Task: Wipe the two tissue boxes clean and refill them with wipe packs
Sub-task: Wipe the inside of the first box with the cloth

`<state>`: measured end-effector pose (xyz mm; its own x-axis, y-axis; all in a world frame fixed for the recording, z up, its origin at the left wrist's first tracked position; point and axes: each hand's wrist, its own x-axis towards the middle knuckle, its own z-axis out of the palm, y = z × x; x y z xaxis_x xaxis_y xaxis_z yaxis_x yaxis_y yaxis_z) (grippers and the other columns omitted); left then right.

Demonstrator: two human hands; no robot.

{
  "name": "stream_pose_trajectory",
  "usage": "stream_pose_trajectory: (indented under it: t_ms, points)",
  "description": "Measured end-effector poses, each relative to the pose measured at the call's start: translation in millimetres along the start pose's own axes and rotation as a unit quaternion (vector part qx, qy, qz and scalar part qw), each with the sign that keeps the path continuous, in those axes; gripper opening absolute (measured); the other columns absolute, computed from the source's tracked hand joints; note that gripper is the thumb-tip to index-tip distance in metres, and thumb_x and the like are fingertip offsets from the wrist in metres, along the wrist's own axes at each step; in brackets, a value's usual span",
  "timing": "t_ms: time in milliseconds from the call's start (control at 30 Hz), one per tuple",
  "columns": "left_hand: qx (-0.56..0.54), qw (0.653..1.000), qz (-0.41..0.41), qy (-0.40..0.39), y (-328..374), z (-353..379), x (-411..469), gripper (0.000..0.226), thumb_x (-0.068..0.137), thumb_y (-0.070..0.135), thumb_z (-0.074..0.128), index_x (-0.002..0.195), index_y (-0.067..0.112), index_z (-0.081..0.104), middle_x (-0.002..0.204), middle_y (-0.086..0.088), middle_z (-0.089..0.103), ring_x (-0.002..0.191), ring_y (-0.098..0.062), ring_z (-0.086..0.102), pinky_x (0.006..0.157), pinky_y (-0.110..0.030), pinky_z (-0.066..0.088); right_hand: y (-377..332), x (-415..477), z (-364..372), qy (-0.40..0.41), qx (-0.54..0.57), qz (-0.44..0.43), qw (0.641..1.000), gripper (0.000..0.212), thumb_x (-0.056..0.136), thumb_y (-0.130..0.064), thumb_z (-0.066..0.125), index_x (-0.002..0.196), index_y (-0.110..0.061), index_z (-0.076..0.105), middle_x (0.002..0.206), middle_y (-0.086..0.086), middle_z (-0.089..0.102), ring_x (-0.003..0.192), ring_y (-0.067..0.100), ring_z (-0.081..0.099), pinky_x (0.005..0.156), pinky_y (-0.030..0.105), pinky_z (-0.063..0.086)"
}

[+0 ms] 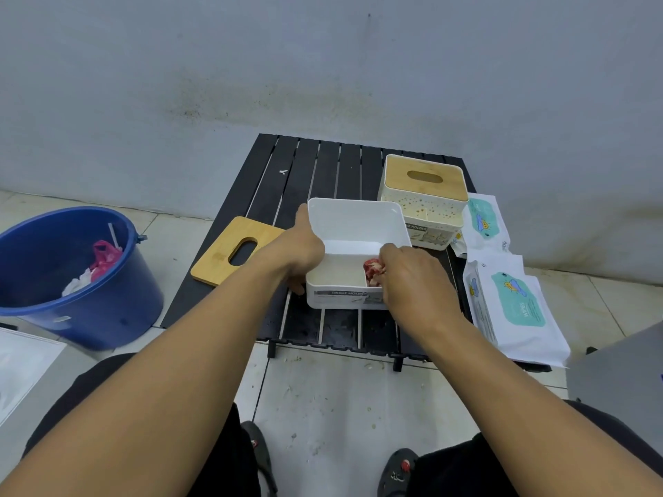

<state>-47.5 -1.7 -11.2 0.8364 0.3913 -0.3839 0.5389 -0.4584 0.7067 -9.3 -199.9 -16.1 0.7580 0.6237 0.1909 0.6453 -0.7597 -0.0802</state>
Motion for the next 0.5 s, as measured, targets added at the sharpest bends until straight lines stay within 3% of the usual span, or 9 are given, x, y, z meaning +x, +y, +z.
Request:
stream_pose_trajectory:
  t_ms: [100, 200, 300, 367, 433, 500]
  points:
    - [0.012, 1.0, 0.0, 0.008, 2.0, 3.4, 2.1, 0.067, 0.1, 0.009, 0.032, 0.157, 0.031, 0.004, 0.11, -0.008, 0.054, 0.092, -0.032, 0.064, 0.061, -0.046, 0.06, 8.9, 5.1, -6.5, -0.013, 0.12, 0.044, 0.992, 0.013, 0.089, -0.014, 0.073, 0.096, -0.019, 0.063, 0.093, 0.003, 0.065, 0.085, 0.024, 0.059, 0.069, 0.034, 0.049]
    - [0.019, 1.0, 0.0, 0.012, 1.8, 3.1, 5.0, 0.067, 0.101, 0.008, 0.033, 0.157, 0.03, 0.005, 0.108, -0.006, 0.052, 0.092, -0.031, 0.062, 0.066, -0.048, 0.061, 24.6, 8.9, -21.3, -0.02, 0.278, 0.111, 0.954, 0.017, 0.085, -0.018, 0.08, 0.083, -0.025, 0.066, 0.083, -0.007, 0.065, 0.075, 0.01, 0.059, 0.064, 0.021, 0.046]
    - [0.034, 0.999, 0.0, 0.017, 1.1, 3.7, 6.9, 0.069, 0.1, 0.007, 0.033, 0.158, 0.028, 0.002, 0.105, -0.008, 0.052, 0.091, -0.033, 0.063, 0.068, -0.051, 0.061, 38.7, 13.3, -41.3, 0.022, 0.436, 0.168, 0.884, 0.017, 0.083, -0.014, 0.082, 0.082, -0.024, 0.068, 0.089, 0.002, 0.072, 0.084, 0.022, 0.072, 0.076, 0.037, 0.06]
    - [0.036, 0.999, 0.0, 0.018, 0.9, 4.2, 7.2, 0.072, 0.099, 0.008, 0.033, 0.159, 0.029, 0.0, 0.109, -0.011, 0.055, 0.092, -0.035, 0.064, 0.067, -0.051, 0.062, 47.5, 14.6, -56.6, 0.088, 0.524, 0.178, 0.828, 0.019, 0.083, -0.008, 0.081, 0.084, -0.022, 0.068, 0.091, 0.009, 0.074, 0.084, 0.029, 0.074, 0.079, 0.048, 0.062]
    - [0.04, 0.999, -0.001, 0.019, 1.1, 4.2, 7.1, 0.073, 0.099, 0.008, 0.032, 0.16, 0.032, -0.002, 0.115, -0.014, 0.058, 0.091, -0.036, 0.066, 0.069, -0.052, 0.063, 51.8, 14.4, -63.4, 0.112, 0.527, 0.155, 0.828, 0.022, 0.084, -0.007, 0.081, 0.086, -0.023, 0.067, 0.093, 0.012, 0.074, 0.086, 0.034, 0.073, 0.078, 0.048, 0.062]
    - [0.038, 0.999, -0.005, 0.018, 1.5, 4.3, 6.8, 0.073, 0.099, 0.008, 0.03, 0.16, 0.03, -0.002, 0.116, -0.017, 0.059, 0.09, -0.039, 0.068, 0.068, -0.053, 0.064, 48.1, 11.9, -52.9, 0.065, 0.474, 0.113, 0.871, 0.022, 0.085, -0.009, 0.079, 0.091, -0.025, 0.064, 0.094, 0.009, 0.071, 0.082, 0.03, 0.069, 0.072, 0.043, 0.061]
